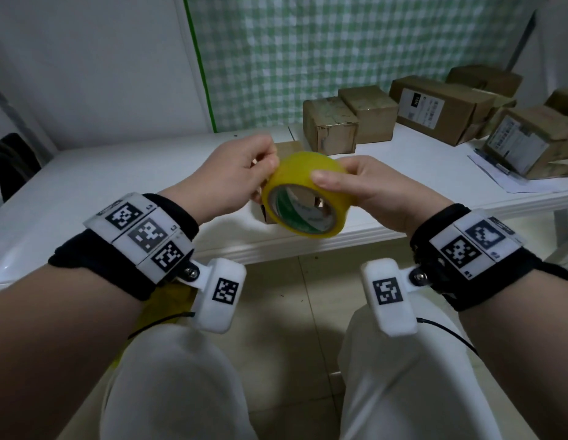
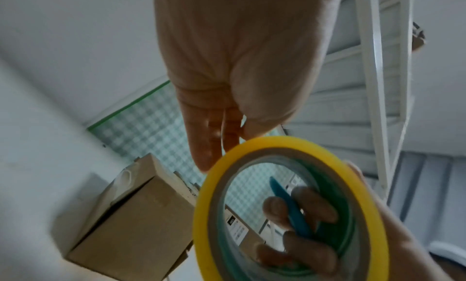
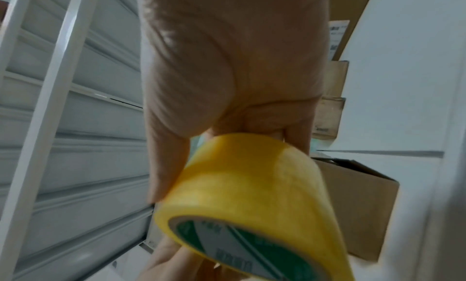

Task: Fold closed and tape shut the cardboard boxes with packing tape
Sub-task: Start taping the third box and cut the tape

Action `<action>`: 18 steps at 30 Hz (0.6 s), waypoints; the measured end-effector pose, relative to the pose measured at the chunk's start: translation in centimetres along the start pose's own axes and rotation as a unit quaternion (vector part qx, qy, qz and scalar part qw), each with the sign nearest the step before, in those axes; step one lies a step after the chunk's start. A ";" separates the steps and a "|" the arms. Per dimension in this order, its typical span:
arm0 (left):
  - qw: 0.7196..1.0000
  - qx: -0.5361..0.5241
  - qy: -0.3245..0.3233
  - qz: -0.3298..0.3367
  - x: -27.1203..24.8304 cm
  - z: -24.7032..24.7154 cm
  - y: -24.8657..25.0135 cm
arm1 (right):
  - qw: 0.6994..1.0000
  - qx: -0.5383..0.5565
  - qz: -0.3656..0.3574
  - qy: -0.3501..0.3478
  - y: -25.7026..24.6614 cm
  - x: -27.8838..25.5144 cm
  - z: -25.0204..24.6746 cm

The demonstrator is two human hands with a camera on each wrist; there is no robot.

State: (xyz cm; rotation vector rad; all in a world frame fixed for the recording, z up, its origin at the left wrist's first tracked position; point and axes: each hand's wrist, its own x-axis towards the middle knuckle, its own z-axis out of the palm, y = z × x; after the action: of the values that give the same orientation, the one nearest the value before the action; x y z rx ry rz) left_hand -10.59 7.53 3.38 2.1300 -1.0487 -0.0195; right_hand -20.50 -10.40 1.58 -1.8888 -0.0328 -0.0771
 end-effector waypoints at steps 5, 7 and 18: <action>0.989 0.141 0.008 0.044 -0.7 1.5 -1.0 | 1.000 0.001 0.025 -0.009 0.6 -0.3 0.7; 0.988 0.148 0.001 0.046 -1.0 1.8 -1.1 | 0.998 -0.044 0.045 0.013 0.9 -0.2 0.7; 0.989 0.135 -0.034 -0.043 3.3 1.1 -1.1 | 0.977 -0.112 0.146 0.106 2.1 0.8 1.4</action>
State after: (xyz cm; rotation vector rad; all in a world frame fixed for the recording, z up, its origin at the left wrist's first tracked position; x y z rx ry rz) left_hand -8.05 5.03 2.90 2.4326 -1.0461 0.0095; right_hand -19.51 -9.77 -0.76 -2.0793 0.4140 -0.0835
